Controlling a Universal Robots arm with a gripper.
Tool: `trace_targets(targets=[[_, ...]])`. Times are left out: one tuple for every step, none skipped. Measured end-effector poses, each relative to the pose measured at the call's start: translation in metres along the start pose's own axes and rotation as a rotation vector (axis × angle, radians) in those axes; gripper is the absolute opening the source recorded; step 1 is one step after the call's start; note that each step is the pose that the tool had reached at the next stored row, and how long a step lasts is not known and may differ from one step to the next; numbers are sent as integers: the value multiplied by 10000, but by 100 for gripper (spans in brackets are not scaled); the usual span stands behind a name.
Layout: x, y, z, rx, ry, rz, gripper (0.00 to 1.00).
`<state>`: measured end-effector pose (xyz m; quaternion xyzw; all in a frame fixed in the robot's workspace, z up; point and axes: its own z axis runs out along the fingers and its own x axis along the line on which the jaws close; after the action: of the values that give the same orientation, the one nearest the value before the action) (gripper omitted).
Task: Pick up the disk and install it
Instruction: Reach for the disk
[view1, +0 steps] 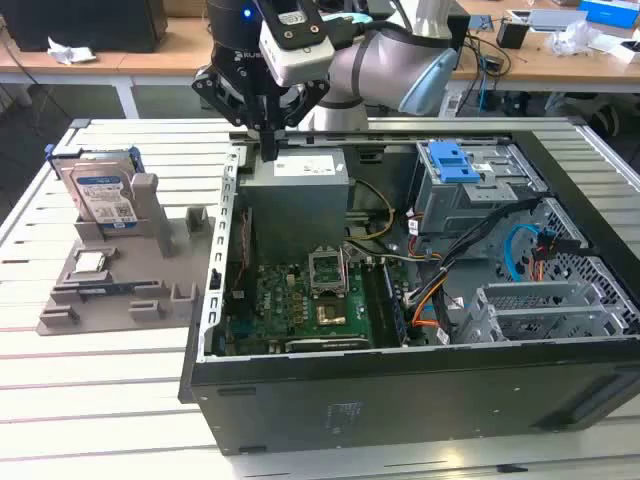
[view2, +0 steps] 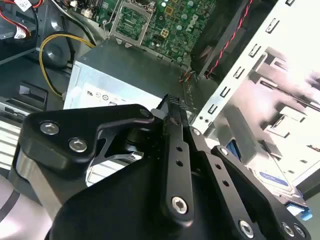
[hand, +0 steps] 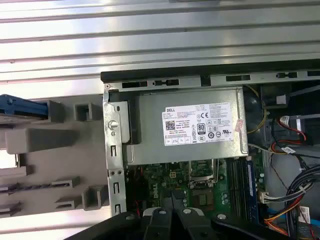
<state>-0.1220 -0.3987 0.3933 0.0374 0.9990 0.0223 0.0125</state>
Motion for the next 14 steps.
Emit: trace_targets(targets=[[16,-1,0,0,0,1,11],[81,-6,-2,0,0,0,11],[149,-11,-4,0,0,-2,11],[203,-14,-5,0,0,0,11],[261,-18,-7,0,0,0,11],[288,-20,-7,0,0,-1,11],[305,-21,-8,0,-1,-1,11],[323,-23,-8,0,0,-1,11],[349,-25,-9,1,0,0,11],[367,-26,-10,0,0,0,11],[398,-28,-10,0,0,0,11],[418,-29,-11,0,0,0,11],[433,-31,-11,-1,0,-1,11],[457,-32,-12,0,-1,0,11]])
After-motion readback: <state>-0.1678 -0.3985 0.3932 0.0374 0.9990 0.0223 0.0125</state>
